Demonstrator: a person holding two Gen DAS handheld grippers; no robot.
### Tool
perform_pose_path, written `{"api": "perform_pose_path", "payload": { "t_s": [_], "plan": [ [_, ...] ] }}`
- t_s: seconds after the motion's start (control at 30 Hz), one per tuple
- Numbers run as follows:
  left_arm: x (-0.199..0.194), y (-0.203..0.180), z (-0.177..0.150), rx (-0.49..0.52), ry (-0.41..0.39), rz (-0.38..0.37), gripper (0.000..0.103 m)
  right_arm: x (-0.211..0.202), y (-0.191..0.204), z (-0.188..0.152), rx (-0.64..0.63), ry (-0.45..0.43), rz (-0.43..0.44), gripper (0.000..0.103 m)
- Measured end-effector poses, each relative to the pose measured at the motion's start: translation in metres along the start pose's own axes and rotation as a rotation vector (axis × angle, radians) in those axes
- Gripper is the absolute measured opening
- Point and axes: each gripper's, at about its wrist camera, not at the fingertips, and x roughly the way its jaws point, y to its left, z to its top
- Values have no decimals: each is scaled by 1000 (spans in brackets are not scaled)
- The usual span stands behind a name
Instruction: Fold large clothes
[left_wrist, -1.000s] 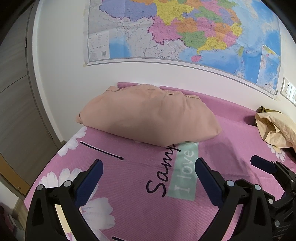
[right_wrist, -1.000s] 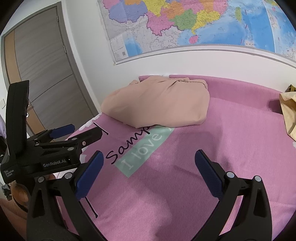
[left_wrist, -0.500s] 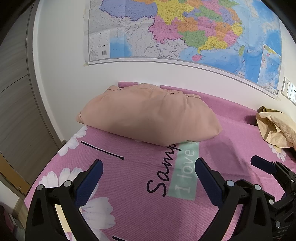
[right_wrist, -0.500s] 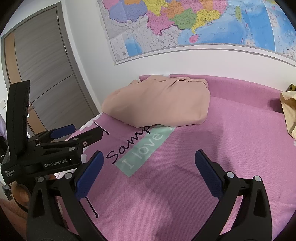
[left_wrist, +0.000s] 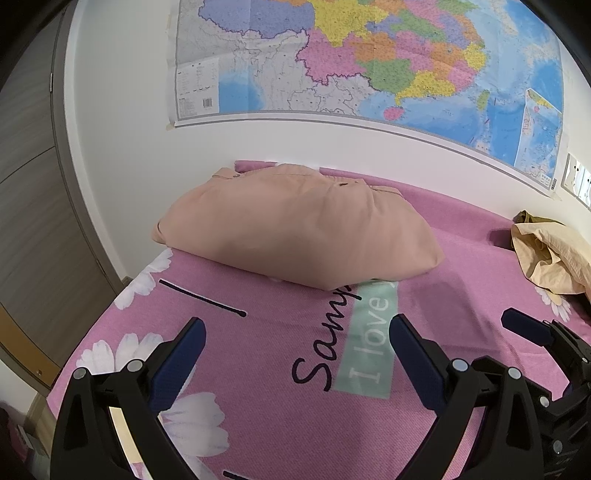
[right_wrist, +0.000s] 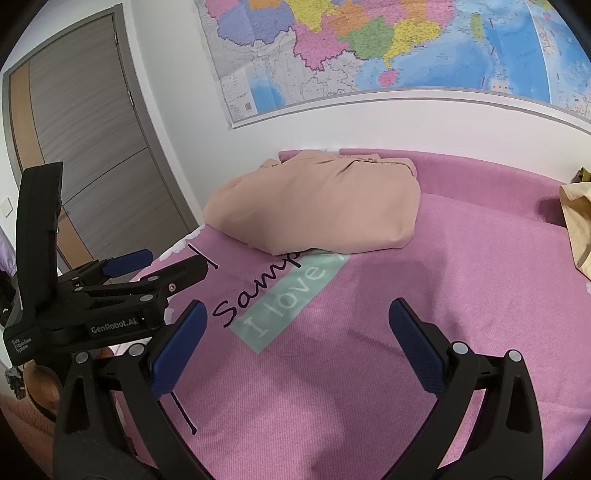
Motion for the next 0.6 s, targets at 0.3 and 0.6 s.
{"api": "perform_pose_path", "payload": {
  "t_s": [0.3,0.6],
  "plan": [
    [2,-2,-1,2,5,0,96,0,-1,0,2,1,-2,97],
    [2,-2,-1,1,6,0,96,-1,-2,0,6,3,0,97]
  ]
}}
